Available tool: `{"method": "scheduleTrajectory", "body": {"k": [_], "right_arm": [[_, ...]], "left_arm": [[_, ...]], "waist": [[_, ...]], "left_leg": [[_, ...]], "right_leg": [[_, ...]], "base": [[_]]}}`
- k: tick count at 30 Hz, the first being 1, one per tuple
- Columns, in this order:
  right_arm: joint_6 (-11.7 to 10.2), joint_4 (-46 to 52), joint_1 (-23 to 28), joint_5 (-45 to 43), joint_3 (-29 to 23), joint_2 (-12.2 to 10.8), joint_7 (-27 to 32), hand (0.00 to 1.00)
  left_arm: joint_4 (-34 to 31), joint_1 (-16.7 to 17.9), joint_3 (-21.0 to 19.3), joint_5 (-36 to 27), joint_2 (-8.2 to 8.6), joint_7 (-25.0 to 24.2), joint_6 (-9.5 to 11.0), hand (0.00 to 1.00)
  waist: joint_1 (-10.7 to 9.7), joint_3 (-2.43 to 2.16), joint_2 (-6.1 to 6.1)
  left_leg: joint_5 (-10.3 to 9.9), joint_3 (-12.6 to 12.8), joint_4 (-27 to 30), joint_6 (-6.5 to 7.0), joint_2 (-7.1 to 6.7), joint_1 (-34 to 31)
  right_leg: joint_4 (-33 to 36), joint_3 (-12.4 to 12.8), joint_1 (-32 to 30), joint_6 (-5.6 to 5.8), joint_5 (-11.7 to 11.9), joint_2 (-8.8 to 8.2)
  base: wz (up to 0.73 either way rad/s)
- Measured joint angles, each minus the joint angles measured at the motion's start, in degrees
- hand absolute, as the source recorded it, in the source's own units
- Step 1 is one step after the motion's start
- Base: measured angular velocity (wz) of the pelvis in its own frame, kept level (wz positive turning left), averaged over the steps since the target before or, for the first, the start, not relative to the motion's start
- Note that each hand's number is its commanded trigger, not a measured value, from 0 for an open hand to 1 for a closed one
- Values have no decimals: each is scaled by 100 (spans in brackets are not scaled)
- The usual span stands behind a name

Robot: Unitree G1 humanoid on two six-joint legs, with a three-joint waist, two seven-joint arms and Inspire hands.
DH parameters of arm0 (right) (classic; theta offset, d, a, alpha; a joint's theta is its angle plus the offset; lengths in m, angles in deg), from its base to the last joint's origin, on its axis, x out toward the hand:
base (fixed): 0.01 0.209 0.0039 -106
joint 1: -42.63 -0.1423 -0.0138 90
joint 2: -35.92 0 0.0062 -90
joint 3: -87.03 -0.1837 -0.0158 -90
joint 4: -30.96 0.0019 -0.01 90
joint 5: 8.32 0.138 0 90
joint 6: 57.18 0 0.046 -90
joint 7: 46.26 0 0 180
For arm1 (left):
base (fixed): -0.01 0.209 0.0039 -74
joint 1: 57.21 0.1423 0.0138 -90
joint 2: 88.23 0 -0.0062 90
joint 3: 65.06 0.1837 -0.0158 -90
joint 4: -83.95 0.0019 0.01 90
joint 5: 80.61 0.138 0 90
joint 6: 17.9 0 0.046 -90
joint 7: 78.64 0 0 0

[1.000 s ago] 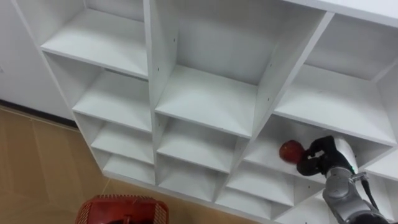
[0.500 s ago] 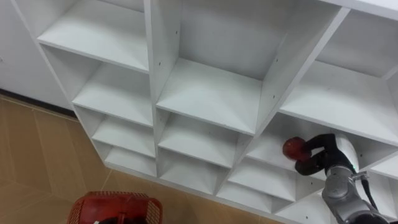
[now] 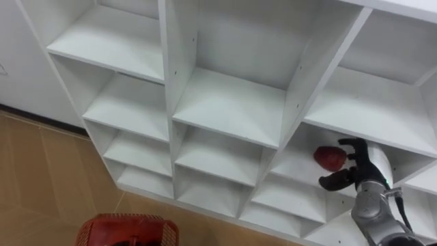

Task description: Collect fruits from the closet

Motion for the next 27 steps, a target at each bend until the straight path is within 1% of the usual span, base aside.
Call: {"method": "scheduleTrajectory", "body": {"k": [2, 7, 8, 10, 13, 14, 15, 20, 27], "right_arm": [[0, 1, 0, -31, 0, -25, 0, 0], [-1, 1, 14, -57, -1, -58, 0, 0], [-7, 1, 16, -63, -1, -58, 1, 0], [-32, 1, 21, -66, -1, -59, 2, 0], [-84, 233, 163, -159, -1, -61, 58, 0], [-163, 321, 270, -212, 0, -66, 73, 0], [-172, 410, 351, -226, 0, -78, 73, 0], [-172, 430, 380, -351, -9, -89, 92, 0], [-170, 430, 385, -517, -9, -89, 90, 0]], "left_arm": [[0, 6, -3, 0, 29, 0, 0, 100], [0, 64, -83, 1, 99, 0, 3, 100], [0, 73, -95, 1, 99, 0, 11, 100], [-1, 83, -114, 1, 101, 0, 29, 100], [-1, 130, -146, 8, 106, 18, 122, 100], [-1, 145, -158, 8, 108, 36, 143, 100], [-1, 160, -171, 7, 112, 70, 163, 100], [0, 246, -259, -1, 94, 122, 210, 100], [0, 334, -353, 7, 83, 120, 201, 100]], "waist": [[-9, -15, 17], [-11, -27, 1], [-17, -35, -16], [-17, -28, -46], [-11, -39, -73], [-16, -35, -88], [0, -29, -89], [0, 5, -48], [33, 9, -36]], "left_leg": [[0, 25, -10, 0, 2, 14], [2, 72, -54, 0, 9, 96], [1, 73, -54, 0, 8, 110], [0, 73, -55, 0, 8, 137], [-1, 64, -41, 2, 8, 141], [-4, 69, -39, 2, 9, 160], [-12, 68, -40, 0, 13, 180], [-48, 49, 53, -5, 24, 176], [-52, 36, 89, -5, 29, 138]], "right_leg": [[3, 8, 1, 0, 0, 0], [-5, 58, 50, 1, -1, 7], [-5, 56, 70, 1, -1, 7], [-8, 57, 94, 3, -2, 7], [-4, 39, 124, 3, -1, 6], [-6, 33, 135, 4, -1, 5], [-9, 35, 143, 4, -2, 7], [-7, 19, 190, 3, -7, 14], [0, -7, 173, 1, -5, 14]], "base": [[-7], [-5], [0], [0], [1], [0], [0], [0], [0]]}}
